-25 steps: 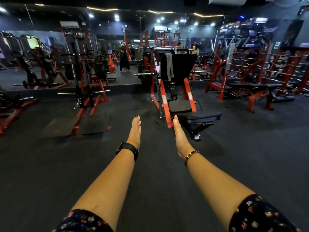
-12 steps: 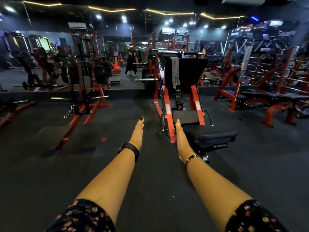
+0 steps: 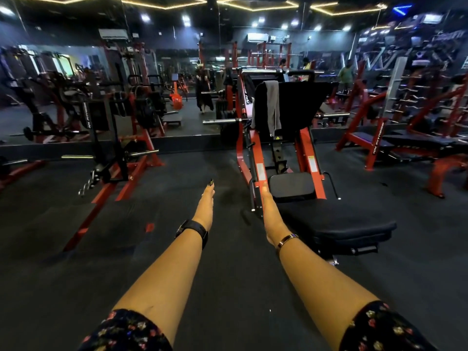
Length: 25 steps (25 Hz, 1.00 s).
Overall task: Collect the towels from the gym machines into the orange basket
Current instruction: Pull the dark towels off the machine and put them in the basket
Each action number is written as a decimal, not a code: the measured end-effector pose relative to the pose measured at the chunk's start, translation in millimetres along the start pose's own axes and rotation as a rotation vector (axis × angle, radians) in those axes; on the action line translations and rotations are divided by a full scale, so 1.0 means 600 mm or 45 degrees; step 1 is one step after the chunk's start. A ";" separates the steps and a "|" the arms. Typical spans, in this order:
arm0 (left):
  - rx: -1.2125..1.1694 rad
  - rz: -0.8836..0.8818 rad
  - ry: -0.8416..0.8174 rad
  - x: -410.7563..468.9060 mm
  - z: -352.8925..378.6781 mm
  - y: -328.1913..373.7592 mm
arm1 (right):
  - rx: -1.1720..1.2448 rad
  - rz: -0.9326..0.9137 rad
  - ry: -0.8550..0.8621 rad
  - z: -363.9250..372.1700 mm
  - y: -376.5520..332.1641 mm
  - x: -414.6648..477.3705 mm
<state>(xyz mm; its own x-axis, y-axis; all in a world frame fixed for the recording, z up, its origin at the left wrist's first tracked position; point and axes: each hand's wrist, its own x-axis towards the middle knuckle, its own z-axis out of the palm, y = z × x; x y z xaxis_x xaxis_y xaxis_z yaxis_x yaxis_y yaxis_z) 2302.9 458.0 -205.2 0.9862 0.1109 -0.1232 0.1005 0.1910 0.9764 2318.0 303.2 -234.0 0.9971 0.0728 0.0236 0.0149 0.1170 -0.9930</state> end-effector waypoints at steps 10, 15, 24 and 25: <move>0.091 0.055 -0.082 0.505 0.023 0.078 | -0.046 0.022 0.005 0.013 -0.031 0.489; 0.061 0.088 -0.097 0.711 0.058 0.093 | 0.010 -0.062 0.066 -0.018 -0.038 0.668; 0.024 0.082 -0.060 1.109 0.142 0.141 | -0.046 -0.129 0.122 -0.095 -0.062 1.078; 0.010 0.083 -0.062 1.149 0.151 0.145 | -0.099 -0.125 0.136 -0.104 -0.069 1.119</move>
<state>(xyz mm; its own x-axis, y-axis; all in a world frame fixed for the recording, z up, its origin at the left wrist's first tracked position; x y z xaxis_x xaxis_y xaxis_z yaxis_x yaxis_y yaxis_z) 3003.2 462.5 -189.1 0.9959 0.0756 -0.0504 0.0363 0.1774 0.9835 2991.3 285.4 -184.2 0.9927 -0.0415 0.1130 0.1147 0.0414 -0.9925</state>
